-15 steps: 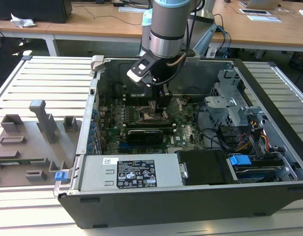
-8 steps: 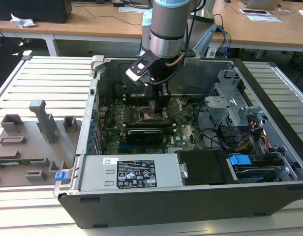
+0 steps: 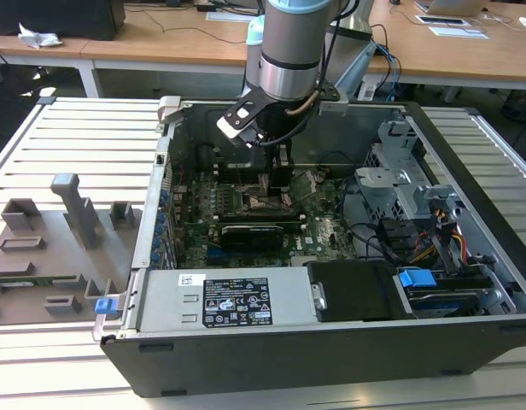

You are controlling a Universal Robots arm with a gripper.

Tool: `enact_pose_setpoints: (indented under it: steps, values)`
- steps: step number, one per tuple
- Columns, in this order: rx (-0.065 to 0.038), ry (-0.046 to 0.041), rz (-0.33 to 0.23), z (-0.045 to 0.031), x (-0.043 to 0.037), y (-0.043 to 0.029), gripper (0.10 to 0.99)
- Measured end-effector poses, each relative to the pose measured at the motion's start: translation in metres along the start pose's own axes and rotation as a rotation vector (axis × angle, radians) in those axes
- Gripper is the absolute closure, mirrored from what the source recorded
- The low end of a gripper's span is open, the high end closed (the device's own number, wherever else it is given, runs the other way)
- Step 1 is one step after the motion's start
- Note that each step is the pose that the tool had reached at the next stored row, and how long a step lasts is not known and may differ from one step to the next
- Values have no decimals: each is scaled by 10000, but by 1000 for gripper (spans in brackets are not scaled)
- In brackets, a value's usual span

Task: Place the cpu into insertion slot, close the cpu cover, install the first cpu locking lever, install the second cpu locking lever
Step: 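Place the cpu into insertion slot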

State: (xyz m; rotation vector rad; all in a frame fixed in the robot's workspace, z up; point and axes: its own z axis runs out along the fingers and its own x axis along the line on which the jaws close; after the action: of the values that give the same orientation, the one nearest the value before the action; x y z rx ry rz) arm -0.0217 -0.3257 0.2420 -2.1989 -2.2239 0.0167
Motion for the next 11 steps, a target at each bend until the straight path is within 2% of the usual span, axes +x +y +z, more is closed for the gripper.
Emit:
enact_pose_setpoints:
  steps: [11]
  values:
    - [1, 0, 1, 44, 0, 1, 541]
